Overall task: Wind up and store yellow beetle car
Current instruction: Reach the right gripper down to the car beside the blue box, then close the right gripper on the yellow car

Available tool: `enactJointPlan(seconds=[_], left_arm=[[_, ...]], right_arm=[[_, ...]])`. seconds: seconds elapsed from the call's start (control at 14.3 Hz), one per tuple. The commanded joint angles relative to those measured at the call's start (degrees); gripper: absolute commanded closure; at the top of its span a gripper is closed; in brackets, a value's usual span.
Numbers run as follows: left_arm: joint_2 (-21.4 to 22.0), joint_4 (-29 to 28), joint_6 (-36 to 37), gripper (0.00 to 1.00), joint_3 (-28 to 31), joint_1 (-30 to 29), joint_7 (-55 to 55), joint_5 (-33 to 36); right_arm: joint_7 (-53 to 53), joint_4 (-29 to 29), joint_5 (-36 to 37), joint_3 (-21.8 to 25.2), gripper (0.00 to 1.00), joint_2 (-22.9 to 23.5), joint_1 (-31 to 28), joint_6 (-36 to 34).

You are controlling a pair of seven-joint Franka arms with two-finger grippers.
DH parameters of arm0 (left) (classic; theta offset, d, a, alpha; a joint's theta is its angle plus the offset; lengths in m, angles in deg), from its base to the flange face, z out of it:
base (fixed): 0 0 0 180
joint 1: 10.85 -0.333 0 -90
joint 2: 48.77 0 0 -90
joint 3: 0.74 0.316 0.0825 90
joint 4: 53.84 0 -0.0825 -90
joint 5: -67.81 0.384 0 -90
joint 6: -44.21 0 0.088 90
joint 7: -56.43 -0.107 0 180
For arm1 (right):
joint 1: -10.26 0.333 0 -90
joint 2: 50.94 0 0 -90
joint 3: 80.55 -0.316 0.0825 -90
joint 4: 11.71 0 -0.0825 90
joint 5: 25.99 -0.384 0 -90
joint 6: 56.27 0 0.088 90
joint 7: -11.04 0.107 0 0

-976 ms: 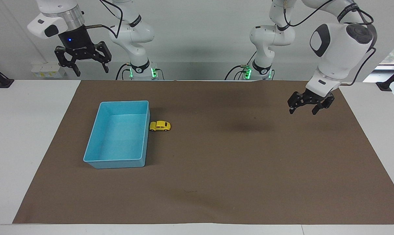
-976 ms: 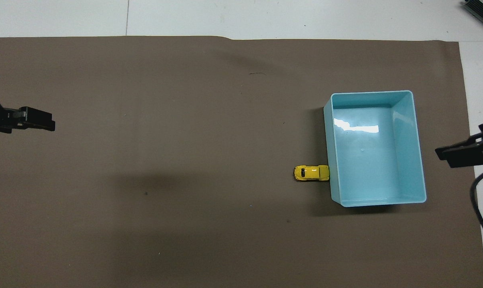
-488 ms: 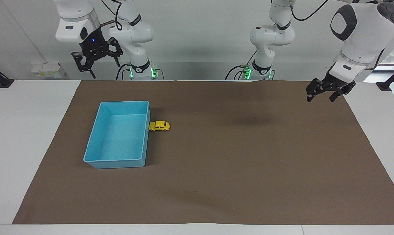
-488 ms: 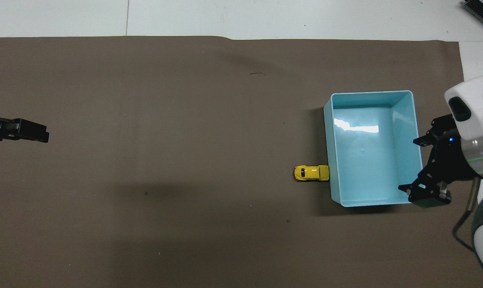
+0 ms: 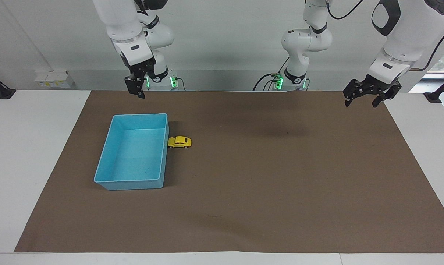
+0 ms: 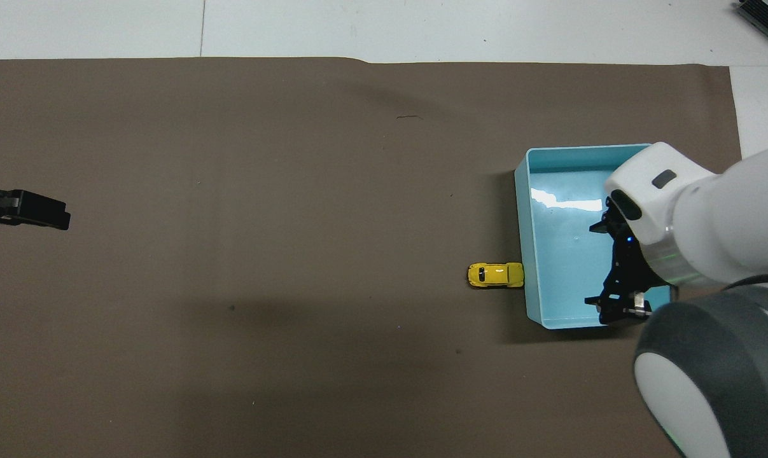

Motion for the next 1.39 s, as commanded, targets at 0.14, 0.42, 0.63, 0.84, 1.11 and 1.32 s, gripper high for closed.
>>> enactJointPlan(seconds=[0.14,0.42,0.63,0.84,1.11,1.32], left_arm=[[0.3,0.5,1.6,0.0,0.4,-0.3,-0.3,1.0],[0.2,0.5,1.6,0.0,0.4,-0.2,-0.3,1.0],[0.2,0.5,1.6,0.0,0.4,-0.3,-0.3,1.0],[0.2,0.5,1.6,0.0,0.4,-0.2,-0.3,1.0],[0.3,0.5,1.6,0.0,0.4,-0.3,-0.3,1.0],[0.3,0.5,1.6,0.0,0.4,-0.2,-0.3,1.0]], right_arm=[[-4.0,-5.9,0.7,0.0,0.0,1.8,1.7,6.6],[-4.0,-10.6,0.8,0.1,0.0,4.1,3.7,13.8],[-4.0,-13.9,0.8,0.1,0.0,4.1,3.7,17.8],[-4.0,-16.1,0.9,0.1,0.0,5.3,3.7,21.2],[-4.0,-18.3,1.6,0.1,0.0,7.6,4.5,26.2],[-4.0,-19.9,2.6,0.1,0.0,8.4,4.5,28.5]])
